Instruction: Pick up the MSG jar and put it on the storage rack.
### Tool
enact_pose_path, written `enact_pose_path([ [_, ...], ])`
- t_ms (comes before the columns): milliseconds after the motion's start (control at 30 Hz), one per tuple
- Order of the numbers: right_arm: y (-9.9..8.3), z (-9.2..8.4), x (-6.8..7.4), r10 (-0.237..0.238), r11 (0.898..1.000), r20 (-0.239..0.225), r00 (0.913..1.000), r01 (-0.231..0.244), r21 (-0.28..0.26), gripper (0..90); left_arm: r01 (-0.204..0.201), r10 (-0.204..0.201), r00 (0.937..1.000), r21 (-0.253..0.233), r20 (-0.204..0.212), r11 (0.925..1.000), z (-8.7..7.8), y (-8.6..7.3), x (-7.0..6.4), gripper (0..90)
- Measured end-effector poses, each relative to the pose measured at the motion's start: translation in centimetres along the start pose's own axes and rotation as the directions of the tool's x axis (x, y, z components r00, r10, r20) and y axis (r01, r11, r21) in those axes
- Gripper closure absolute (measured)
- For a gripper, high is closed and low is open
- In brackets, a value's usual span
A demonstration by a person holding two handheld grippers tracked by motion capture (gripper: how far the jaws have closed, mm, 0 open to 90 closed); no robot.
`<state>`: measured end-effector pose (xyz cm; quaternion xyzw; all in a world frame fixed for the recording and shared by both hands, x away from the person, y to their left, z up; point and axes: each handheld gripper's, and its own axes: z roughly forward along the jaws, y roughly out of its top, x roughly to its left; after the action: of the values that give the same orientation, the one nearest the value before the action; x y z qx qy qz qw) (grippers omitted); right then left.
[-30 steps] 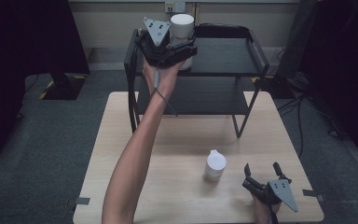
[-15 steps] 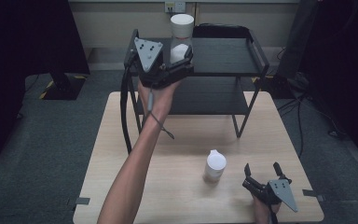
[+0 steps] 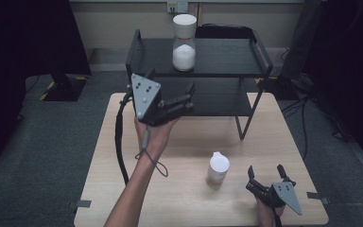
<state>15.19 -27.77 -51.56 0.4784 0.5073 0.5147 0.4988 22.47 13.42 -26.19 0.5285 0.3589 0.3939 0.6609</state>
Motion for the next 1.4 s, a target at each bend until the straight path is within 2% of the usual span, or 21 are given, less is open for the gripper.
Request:
enact_pose_path([
  [200,0.0,0.0,0.0,0.0,1.0,0.0,1.0,0.0,0.0,0.0,-0.032,0.032,0.9993,0.004,-0.017,0.9995,-2.0,-3.3,-1.0,0.0],
  [367,0.0,0.0,0.0,0.0,1.0,0.0,1.0,0.0,0.0,0.0,-0.007,0.007,0.9998,0.006,-0.021,1.0,-3.6,-6.0,-1.1,0.0],
  [567,0.0,0.0,0.0,0.0,1.0,0.0,1.0,0.0,0.0,0.0,-0.032,0.033,0.9985,0.035,-0.044,0.9989,-5.2,-9.0,-1.4,0.0],
  [633,0.0,0.0,0.0,0.0,1.0,0.0,1.0,0.0,0.0,0.0,-0.031,0.032,0.9981,0.03,-0.053,0.9991,-5.7,-10.3,-1.4,0.0],
  [700,0.0,0.0,0.0,0.0,1.0,0.0,1.0,0.0,0.0,0.0,-0.008,0.01,0.9977,0.036,-0.068,0.9993,-6.1,-11.4,-1.6,0.0],
  [800,0.0,0.0,0.0,0.0,1.0,0.0,1.0,0.0,0.0,0.0,-0.018,0.022,0.9957,0.045,-0.09,0.9988,-6.8,-13.2,-1.8,0.0],
  [933,0.0,0.0,0.0,0.0,1.0,0.0,1.0,0.0,0.0,0.0,-0.006,0.012,0.9954,0.06,-0.095,0.9982,-7.6,-14.9,-1.5,0.0],
  [967,0.0,0.0,0.0,0.0,1.0,0.0,1.0,0.0,0.0,0.0,-0.014,0.021,0.9959,0.079,-0.088,0.9968,-7.9,-15.2,-1.2,0.0],
  [1133,0.0,0.0,0.0,0.0,1.0,0.0,1.0,0.0,0.0,0.0,-0.004,0.017,0.991,0.099,-0.133,0.9951,-9.1,-17.0,-0.8,0.0],
  [1267,0.0,0.0,0.0,0.0,1.0,0.0,1.0,0.0,0.0,0.0,-0.03,0.051,0.9829,0.122,-0.177,0.9921,-9.8,-18.3,-0.7,0.0],
  [1400,0.0,0.0,0.0,0.0,1.0,0.0,1.0,0.0,0.0,0.0,-0.02,0.043,0.9783,0.117,-0.203,0.9929,-10.6,-19.8,-0.3,0.0],
])
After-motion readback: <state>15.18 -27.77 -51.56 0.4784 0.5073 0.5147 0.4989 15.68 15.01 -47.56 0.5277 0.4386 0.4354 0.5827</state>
